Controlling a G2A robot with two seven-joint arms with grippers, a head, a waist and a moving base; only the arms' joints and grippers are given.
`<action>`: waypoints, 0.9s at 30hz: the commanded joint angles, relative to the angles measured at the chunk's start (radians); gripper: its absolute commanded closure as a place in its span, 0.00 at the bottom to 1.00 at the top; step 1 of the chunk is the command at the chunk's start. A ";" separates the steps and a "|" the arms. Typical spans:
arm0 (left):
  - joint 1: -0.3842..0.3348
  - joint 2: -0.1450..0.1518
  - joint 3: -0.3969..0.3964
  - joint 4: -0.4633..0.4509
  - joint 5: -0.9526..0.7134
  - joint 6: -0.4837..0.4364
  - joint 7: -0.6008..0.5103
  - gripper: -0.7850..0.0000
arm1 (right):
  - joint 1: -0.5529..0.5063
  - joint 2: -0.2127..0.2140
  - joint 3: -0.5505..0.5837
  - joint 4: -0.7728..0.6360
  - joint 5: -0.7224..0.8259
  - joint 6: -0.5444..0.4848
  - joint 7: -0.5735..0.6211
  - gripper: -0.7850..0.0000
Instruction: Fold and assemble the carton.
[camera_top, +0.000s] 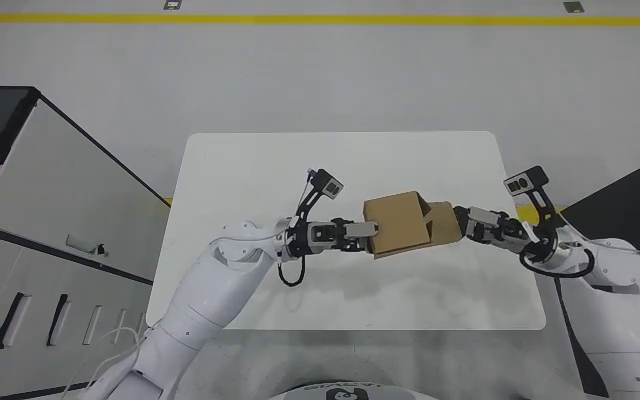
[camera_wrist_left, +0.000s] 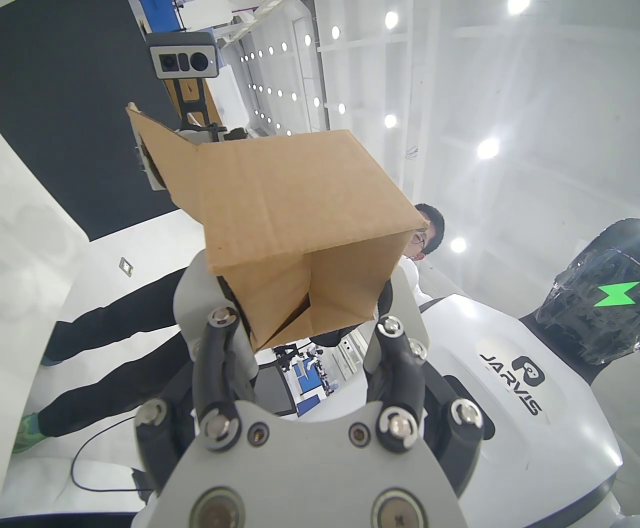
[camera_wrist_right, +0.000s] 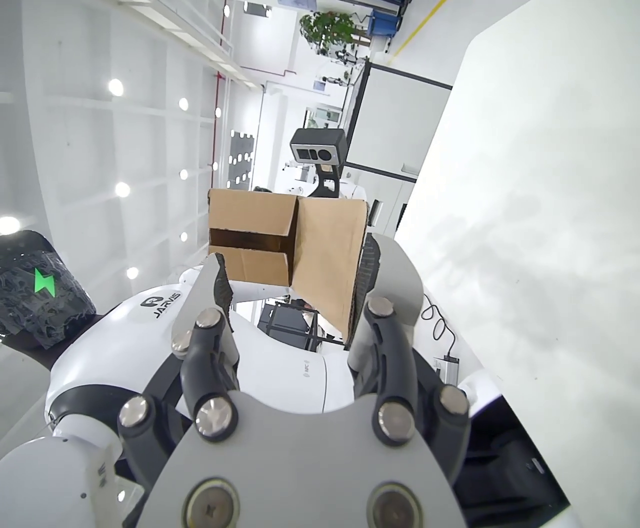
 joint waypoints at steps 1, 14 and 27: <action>-0.002 0.000 0.001 0.004 0.000 -0.001 0.000 1.00 | 0.000 0.001 0.007 -0.005 0.002 0.002 0.004 0.45; -0.013 -0.002 0.005 0.021 0.005 -0.002 -0.001 1.00 | 0.005 -0.001 0.035 -0.050 0.045 0.006 0.012 0.50; -0.014 -0.003 0.008 0.022 0.014 0.003 0.001 1.00 | 0.026 -0.006 0.029 -0.081 0.071 0.005 0.024 0.50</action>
